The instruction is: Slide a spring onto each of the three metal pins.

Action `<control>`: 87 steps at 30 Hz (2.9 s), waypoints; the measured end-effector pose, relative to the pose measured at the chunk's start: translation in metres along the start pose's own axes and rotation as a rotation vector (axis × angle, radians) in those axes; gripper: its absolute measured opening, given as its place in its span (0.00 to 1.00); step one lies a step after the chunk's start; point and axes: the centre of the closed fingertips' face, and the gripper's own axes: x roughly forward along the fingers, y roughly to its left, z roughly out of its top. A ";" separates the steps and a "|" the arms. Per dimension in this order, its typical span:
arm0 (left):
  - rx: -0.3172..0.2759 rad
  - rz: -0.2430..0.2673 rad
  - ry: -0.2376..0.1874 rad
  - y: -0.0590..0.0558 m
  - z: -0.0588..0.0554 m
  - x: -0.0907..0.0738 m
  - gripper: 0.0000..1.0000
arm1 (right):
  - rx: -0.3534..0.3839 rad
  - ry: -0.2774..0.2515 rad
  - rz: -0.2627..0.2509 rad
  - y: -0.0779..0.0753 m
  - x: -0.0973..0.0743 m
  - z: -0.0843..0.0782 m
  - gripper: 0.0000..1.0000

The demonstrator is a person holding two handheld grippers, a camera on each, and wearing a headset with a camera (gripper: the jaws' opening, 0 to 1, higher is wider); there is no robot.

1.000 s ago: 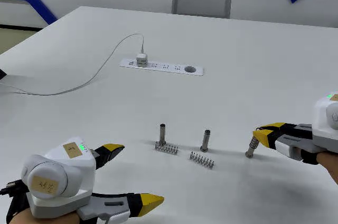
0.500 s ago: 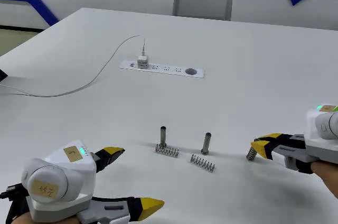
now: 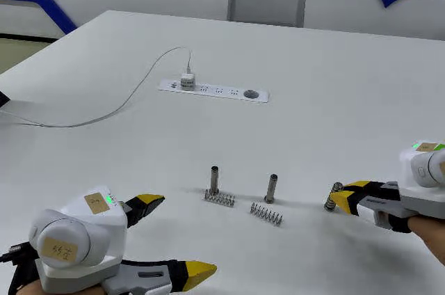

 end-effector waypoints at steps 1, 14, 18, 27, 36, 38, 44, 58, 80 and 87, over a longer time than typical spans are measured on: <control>-0.001 0.000 -0.001 0.000 0.000 0.000 0.83 | 0.000 0.004 -0.001 -0.001 0.000 -0.001 0.13; -0.002 0.001 -0.008 0.000 0.000 0.001 0.83 | 0.003 0.033 -0.001 0.002 -0.013 -0.013 0.14; -0.004 0.001 -0.010 0.000 0.000 0.001 0.83 | -0.007 0.045 0.011 0.009 -0.013 -0.016 0.14; -0.004 0.005 -0.012 0.001 0.001 0.000 0.83 | -0.015 0.055 0.059 0.029 -0.011 -0.018 0.15; -0.003 0.005 -0.014 0.001 0.002 0.001 0.83 | -0.038 0.053 0.102 0.047 -0.008 -0.013 0.15; -0.003 0.005 -0.013 0.000 0.002 0.000 0.83 | -0.045 0.054 0.114 0.052 -0.006 -0.011 0.15; -0.002 0.007 -0.010 0.001 0.001 -0.001 0.83 | -0.078 0.062 0.148 0.065 0.001 -0.007 0.15; 0.001 0.005 -0.005 -0.001 0.002 -0.001 0.83 | -0.149 0.071 0.207 0.083 0.017 0.010 0.16; 0.000 0.008 0.000 0.000 -0.001 -0.001 0.82 | -0.290 0.161 0.291 0.110 0.056 0.019 0.17; -0.001 0.008 0.003 0.000 -0.002 0.000 0.82 | -0.319 0.195 0.308 0.116 0.067 0.019 0.17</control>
